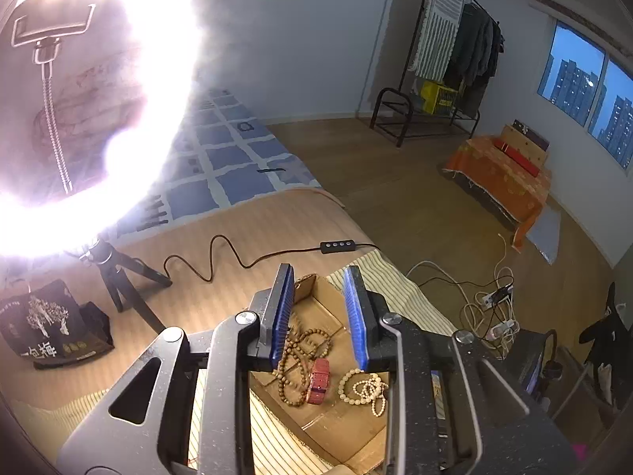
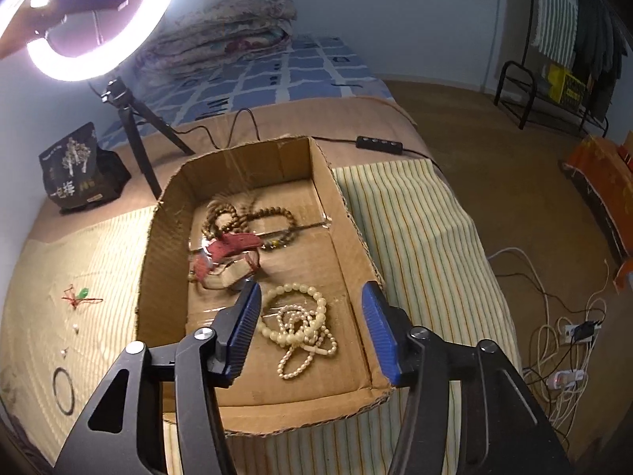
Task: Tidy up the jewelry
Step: 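Lower the mala and cream bracelet into the box and open both tools, then move the left tool toward the dark bangle on the bedsheet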
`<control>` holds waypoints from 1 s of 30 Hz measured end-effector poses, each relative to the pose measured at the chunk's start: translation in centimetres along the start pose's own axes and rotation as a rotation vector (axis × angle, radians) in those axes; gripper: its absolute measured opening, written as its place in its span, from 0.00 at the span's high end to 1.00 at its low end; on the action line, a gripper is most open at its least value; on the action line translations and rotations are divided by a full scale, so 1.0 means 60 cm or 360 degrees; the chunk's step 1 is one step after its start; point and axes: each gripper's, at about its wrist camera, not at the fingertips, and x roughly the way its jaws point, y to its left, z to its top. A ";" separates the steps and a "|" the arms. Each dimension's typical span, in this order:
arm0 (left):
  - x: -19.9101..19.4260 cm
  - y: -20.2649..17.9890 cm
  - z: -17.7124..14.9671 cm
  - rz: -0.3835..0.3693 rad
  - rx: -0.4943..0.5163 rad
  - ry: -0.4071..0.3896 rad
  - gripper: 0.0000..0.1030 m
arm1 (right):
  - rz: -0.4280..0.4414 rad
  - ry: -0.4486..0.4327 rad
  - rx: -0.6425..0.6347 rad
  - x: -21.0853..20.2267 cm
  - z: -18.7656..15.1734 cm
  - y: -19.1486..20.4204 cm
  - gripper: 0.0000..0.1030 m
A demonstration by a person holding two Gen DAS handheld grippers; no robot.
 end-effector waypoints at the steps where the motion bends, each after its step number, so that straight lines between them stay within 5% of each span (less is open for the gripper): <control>1: -0.003 0.001 -0.002 0.0006 0.0001 -0.0002 0.75 | -0.0002 -0.0008 -0.0004 -0.005 0.001 0.003 0.45; 19: -0.152 0.055 -0.073 0.0102 -0.0045 -0.0073 0.74 | -0.0022 -0.0108 -0.0043 -0.094 -0.002 0.037 0.37; 21: -0.174 0.069 -0.090 0.0128 -0.0055 -0.0079 0.66 | -0.0011 -0.0113 -0.0048 -0.101 -0.006 0.045 0.37; 30: -0.250 0.137 -0.179 0.0249 -0.0083 -0.0056 0.66 | 0.0056 -0.0120 -0.0180 -0.125 -0.027 0.108 0.35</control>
